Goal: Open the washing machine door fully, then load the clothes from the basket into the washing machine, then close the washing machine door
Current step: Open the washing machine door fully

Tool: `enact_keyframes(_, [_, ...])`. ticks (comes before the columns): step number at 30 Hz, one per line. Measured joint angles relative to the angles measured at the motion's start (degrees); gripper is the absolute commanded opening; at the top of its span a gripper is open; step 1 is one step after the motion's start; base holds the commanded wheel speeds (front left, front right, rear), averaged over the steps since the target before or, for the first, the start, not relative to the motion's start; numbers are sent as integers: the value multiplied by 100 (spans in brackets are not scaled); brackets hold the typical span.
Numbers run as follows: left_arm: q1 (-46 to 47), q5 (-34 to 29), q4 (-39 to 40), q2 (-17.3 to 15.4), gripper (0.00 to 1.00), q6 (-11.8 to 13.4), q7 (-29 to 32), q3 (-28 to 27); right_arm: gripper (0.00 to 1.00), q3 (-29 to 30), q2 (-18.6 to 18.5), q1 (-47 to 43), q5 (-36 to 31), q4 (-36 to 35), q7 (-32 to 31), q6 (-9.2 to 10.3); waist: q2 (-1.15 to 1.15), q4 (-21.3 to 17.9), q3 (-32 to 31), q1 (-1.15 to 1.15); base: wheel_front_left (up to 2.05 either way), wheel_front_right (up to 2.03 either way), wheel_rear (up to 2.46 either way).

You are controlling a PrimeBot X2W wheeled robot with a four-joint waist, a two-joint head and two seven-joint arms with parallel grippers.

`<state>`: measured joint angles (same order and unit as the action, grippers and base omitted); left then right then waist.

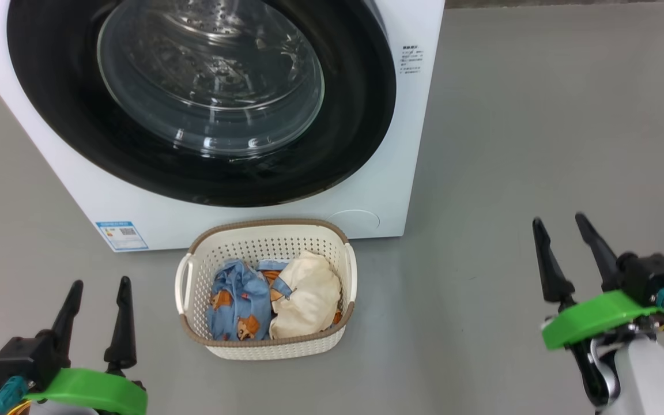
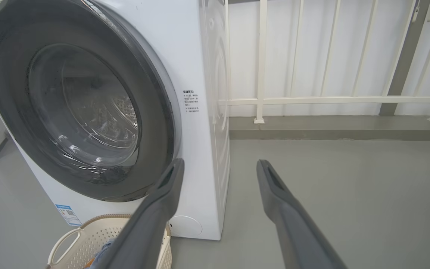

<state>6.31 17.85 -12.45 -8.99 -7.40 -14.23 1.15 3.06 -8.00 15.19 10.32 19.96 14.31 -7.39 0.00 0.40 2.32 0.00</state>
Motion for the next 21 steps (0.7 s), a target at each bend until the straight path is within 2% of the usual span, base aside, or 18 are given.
enact_keyframes(10, [6,1,44,0,100,0,0,67,100,77,81,809,527,-212,1,0,0,104,169,0,0,0,0])
enact_keyframes(16, [19,16,45,-23,100,0,0,132,100,45,103,1572,1126,-367,5,0,0,216,293,0,0,0,0])
enact_keyframes(21, [132,19,58,-23,100,0,0,148,100,248,152,2022,1755,-407,44,0,0,324,380,0,0,0,0])
